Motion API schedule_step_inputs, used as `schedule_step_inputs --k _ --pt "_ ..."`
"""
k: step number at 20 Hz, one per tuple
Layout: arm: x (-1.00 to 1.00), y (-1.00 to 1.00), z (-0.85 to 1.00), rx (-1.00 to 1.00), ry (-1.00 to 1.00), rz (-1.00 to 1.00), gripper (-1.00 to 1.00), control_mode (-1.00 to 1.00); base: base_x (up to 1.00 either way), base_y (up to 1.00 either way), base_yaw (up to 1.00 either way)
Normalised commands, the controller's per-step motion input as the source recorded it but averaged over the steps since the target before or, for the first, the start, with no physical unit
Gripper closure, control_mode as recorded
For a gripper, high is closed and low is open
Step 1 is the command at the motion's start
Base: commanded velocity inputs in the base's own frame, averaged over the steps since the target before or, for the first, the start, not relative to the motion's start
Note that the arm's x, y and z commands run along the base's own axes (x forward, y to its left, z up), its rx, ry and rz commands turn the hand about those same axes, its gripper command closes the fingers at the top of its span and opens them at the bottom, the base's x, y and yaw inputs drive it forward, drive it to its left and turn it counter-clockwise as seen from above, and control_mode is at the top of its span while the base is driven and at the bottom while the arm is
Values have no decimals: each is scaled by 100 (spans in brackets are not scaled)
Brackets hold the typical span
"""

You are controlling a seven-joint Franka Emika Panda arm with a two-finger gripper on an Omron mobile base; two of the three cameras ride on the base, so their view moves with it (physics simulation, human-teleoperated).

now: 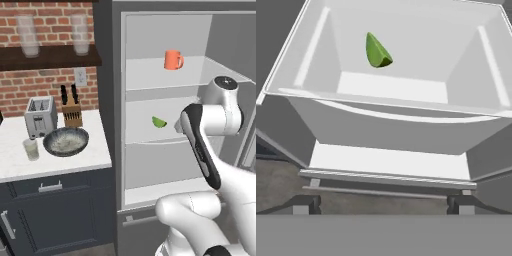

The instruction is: Grab a lemon wedge from the fridge and one ice cube from the ice bowl, and put them in the glass of lemonade.

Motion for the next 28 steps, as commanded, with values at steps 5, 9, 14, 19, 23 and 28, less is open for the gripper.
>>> schedule_step_inputs --k 5,9,14,19,23,28 --pt "61 0 -42 -1 0 -2 -100 -100 0 0 0" --pt "54 0 -76 0 0 0 -100 -100 0 0 0" --pt "32 0 -84 1 0 0 -100 -100 0 0 0" --pt "3 -1 -22 0 -3 0 -100 -100 0 0 0" --pt "18 0 22 0 -4 2 -100 -100 0 0 0" --pt "58 0 30 0 -3 4 -100 -100 0 0 0"
